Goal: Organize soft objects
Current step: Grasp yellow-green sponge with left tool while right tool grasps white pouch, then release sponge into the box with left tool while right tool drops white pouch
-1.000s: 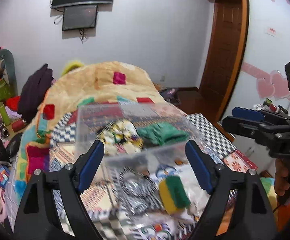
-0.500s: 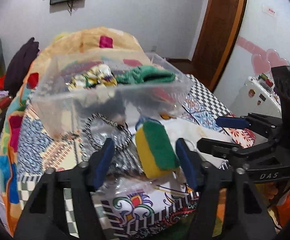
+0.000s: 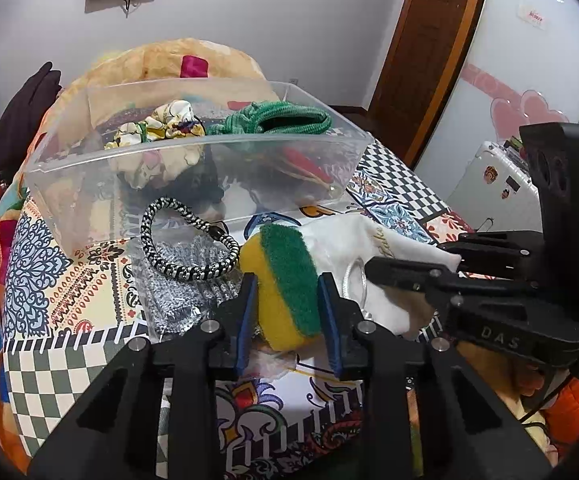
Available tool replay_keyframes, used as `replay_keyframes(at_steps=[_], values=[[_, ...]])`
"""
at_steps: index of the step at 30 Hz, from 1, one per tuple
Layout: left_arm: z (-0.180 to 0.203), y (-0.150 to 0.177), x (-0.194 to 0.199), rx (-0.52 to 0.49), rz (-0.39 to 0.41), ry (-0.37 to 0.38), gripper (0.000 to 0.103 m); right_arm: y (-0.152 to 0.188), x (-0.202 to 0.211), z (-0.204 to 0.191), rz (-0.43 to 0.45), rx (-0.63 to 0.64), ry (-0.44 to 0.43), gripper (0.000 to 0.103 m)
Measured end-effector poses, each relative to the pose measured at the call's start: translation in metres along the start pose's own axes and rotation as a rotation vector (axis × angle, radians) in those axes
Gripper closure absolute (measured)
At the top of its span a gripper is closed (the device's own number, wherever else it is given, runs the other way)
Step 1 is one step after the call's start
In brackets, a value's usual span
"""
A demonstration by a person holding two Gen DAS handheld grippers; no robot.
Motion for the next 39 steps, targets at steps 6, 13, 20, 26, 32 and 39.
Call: replay_keyframes(at_steps=[6,13,20,26,32,39], values=[[-0.003,-0.004,0.017,0.017,0.044,0.012,0.077,-0.008,0.018,0.001,0.071,0.001,-0.007,0.095],[-0.005,-0.016,0.042,0.031,0.114,0.021,0.077,-0.022,0.045,0.003,0.158,-0.006,0.001,0.095],[-0.014,-0.039,0.068,0.007,0.206,-0.027,0.077,-0.046,0.069,0.001,0.254,-0.004,-0.004,0.095],[-0.036,-0.063,0.083,0.015,0.266,-0.082,0.077,-0.077,0.076,-0.008,0.322,0.022,-0.005,0.095],[-0.055,-0.083,0.079,0.004,0.287,-0.144,0.077,-0.108,0.062,-0.019,0.352,0.054,0.019,0.095],[-0.081,-0.097,0.049,0.039,0.244,-0.171,0.077,-0.131,0.034,-0.018,0.332,0.029,0.022,0.095]])
Point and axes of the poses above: each gripper's, at about its wrist camera, not at the fingertips, and x roughly against the way its jaws point, z to its right, y to its underside, the point moved 4 cm from there along -x, roughly the way its jaws point, and after that the axes turned 1 degree about -y, right-handed, at the moved point
